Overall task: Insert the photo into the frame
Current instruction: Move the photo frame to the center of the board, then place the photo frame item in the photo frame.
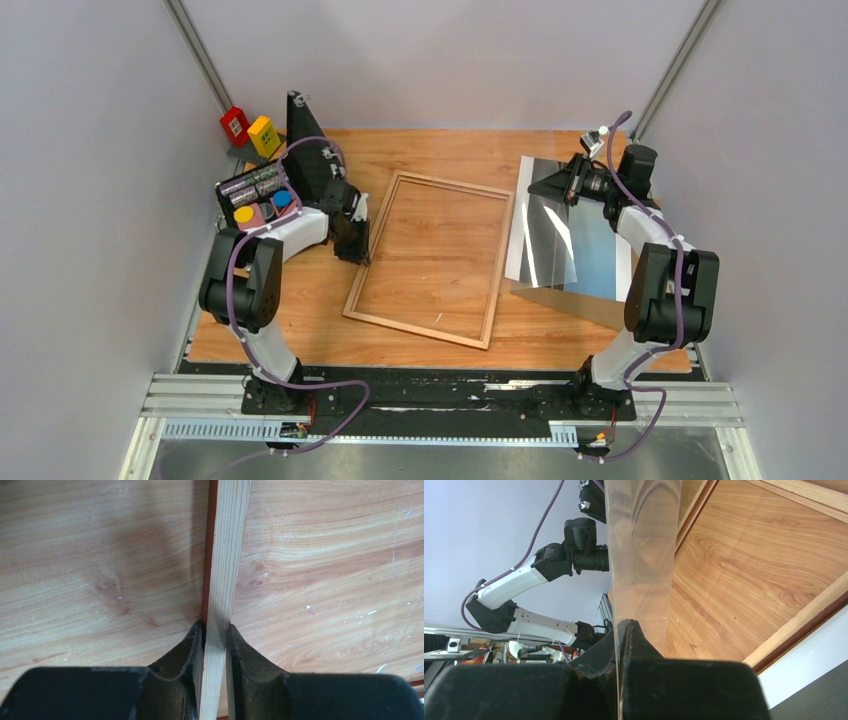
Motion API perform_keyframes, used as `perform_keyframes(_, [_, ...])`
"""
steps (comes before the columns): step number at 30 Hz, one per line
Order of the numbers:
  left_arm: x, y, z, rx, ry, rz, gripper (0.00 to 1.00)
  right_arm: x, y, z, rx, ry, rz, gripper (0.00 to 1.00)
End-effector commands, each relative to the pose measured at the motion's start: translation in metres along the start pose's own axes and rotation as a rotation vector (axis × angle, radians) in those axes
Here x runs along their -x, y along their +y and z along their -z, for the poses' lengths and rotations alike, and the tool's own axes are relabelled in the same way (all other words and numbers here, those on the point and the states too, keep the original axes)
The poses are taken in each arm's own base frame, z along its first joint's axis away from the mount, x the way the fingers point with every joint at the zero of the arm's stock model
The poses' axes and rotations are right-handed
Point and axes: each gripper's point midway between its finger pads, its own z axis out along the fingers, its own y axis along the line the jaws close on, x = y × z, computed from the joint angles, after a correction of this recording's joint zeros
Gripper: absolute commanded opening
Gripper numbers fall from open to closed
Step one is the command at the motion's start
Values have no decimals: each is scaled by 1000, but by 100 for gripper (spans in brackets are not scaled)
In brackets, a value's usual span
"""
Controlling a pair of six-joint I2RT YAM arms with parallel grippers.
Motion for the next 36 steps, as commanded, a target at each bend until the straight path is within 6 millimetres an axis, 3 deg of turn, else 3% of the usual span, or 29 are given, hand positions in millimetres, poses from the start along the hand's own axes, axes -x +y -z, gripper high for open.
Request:
perform_keyframes(1, [-1,-3,1,-28,-26,183,0,16,14,1,40,-8,76,0])
perform_keyframes(11, [4,-27,6,-143,-75,331,0,12,7,-2,70,-32,25,0])
perform_keyframes(18, [8,-38,4,-185,-89,298,0,12,12,-9,89,-26,4,0])
perform_keyframes(22, [11,-43,8,-211,-98,261,18,12,15,-18,97,-18,3,0])
perform_keyframes(26, [12,-44,12,-211,-112,237,29,14,13,-21,98,-16,-1,0])
perform_keyframes(36, [12,-35,21,-149,-145,194,37,12,10,-22,89,-11,-4,0])
